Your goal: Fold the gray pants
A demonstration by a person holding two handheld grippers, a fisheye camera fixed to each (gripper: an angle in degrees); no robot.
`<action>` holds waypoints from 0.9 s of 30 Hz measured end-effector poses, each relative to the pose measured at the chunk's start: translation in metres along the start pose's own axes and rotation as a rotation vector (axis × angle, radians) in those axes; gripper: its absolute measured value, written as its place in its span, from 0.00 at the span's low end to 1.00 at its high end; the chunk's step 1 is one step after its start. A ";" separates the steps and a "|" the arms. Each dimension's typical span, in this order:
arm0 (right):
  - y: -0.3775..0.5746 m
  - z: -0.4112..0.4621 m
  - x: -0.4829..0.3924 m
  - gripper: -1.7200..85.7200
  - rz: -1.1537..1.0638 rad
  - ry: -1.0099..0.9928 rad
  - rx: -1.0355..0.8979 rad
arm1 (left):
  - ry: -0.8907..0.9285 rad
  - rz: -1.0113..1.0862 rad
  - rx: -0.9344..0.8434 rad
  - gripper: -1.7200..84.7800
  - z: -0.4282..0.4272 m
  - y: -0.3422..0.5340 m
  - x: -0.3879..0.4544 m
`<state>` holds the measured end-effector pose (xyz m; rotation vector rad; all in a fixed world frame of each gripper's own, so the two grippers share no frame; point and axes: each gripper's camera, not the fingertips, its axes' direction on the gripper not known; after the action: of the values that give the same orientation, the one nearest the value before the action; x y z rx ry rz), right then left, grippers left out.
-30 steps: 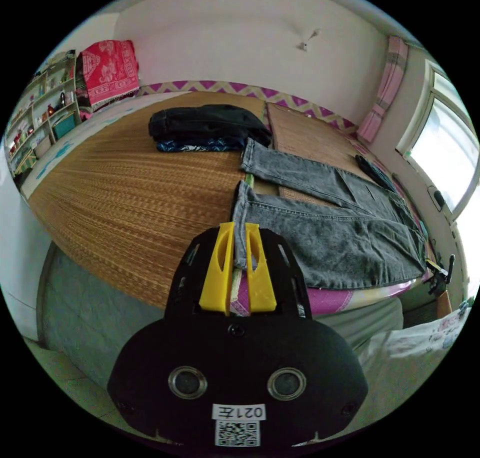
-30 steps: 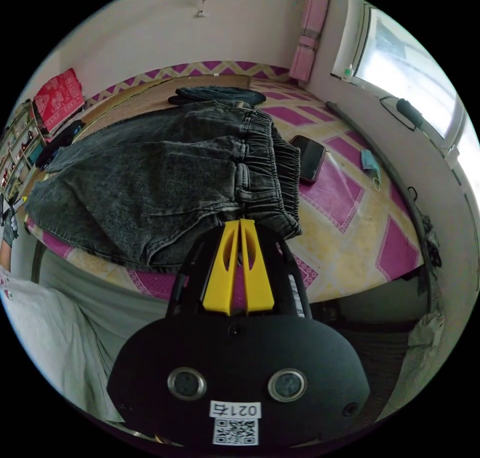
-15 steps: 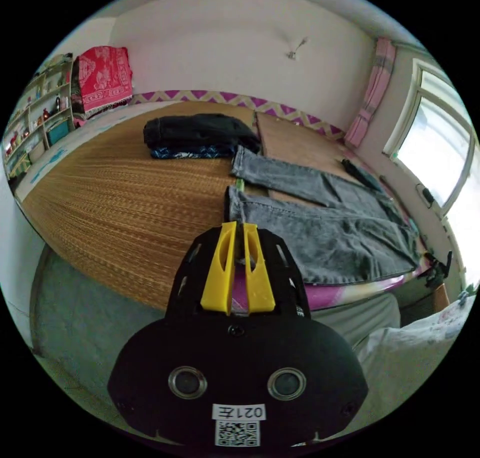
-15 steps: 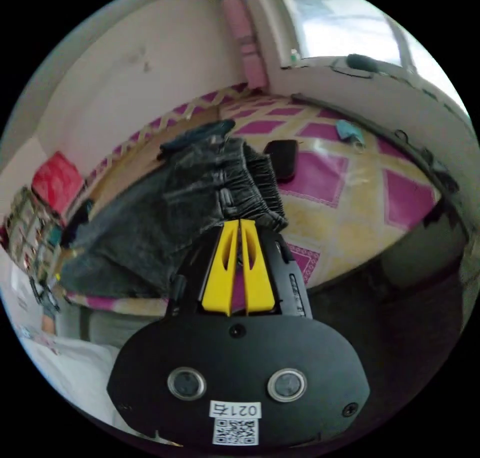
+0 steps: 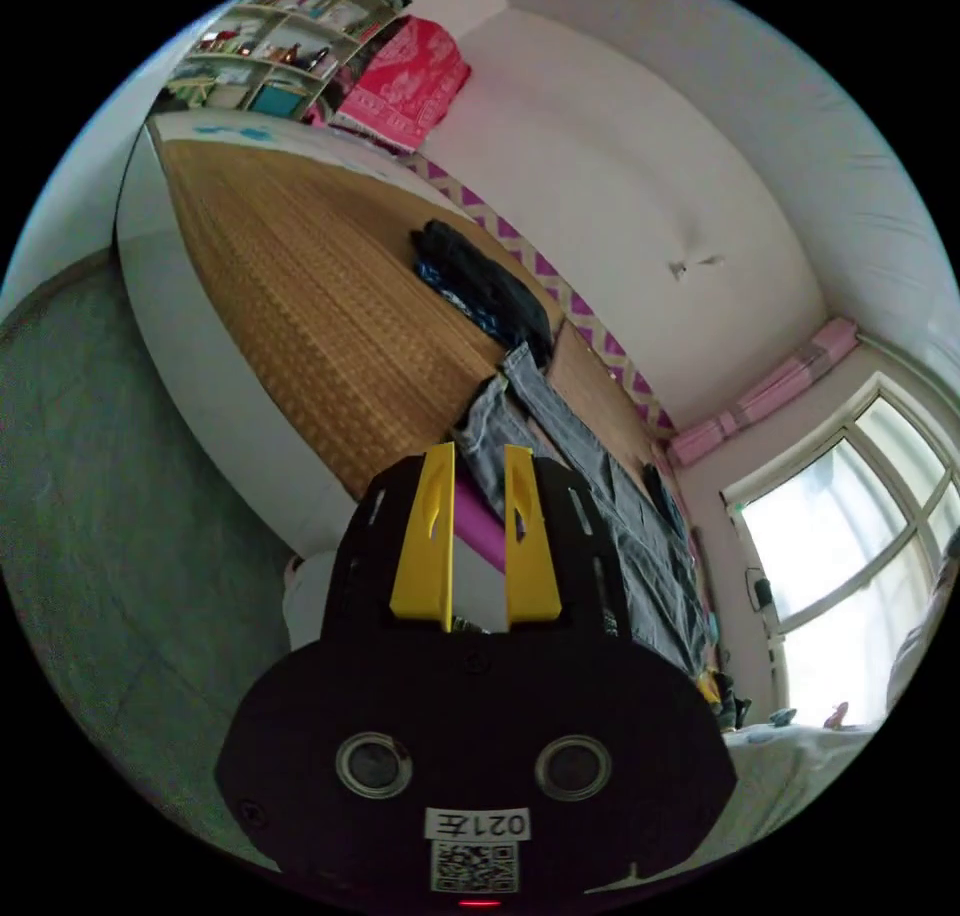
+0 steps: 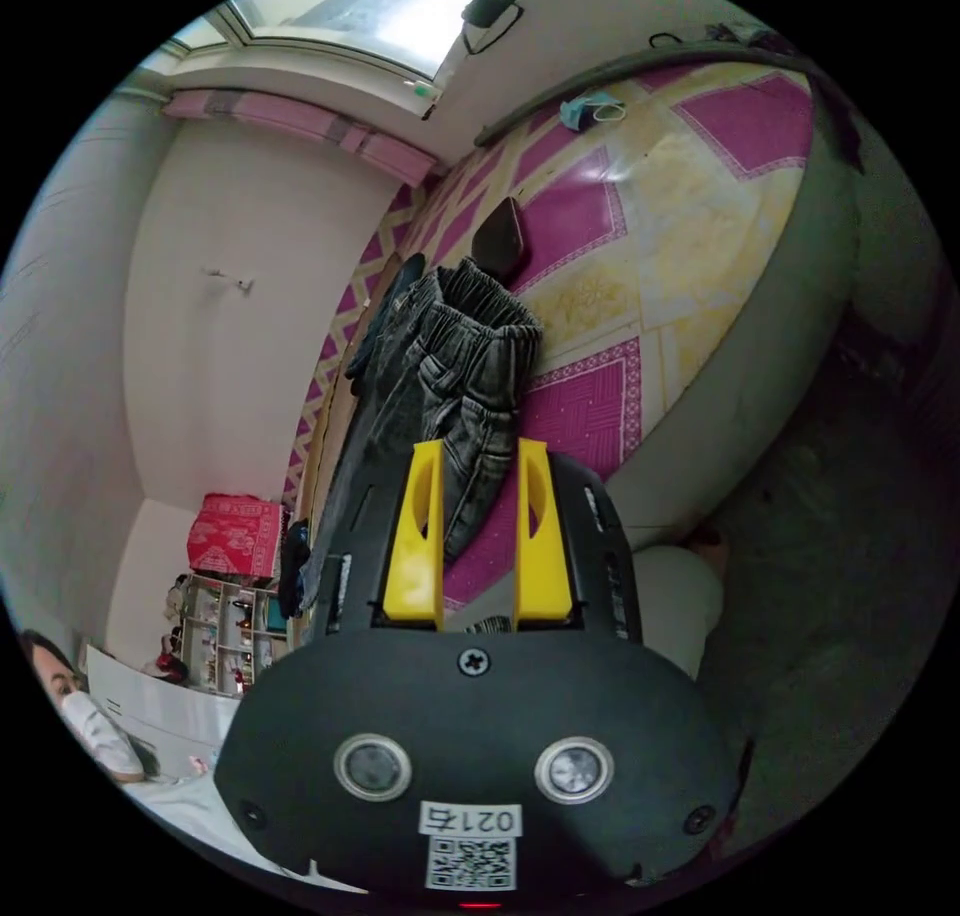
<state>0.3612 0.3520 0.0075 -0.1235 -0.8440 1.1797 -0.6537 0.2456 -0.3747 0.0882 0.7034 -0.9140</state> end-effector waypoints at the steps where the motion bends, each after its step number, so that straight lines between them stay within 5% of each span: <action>1: -0.003 0.004 0.000 0.14 0.006 0.008 -0.007 | 0.011 0.007 -0.048 0.11 0.008 0.001 0.000; 9: -0.004 0.028 0.005 0.13 0.033 -0.028 -0.102 | 0.149 -0.078 -0.159 0.11 0.058 0.002 0.001; 27: -0.051 0.068 0.024 0.10 0.087 -0.100 -0.101 | 0.085 -0.202 -0.150 0.09 0.154 -0.055 0.012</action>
<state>0.3592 0.3290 0.0928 -0.1872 -0.9949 1.2330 -0.6096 0.1478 -0.2502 -0.0787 0.8693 -1.0514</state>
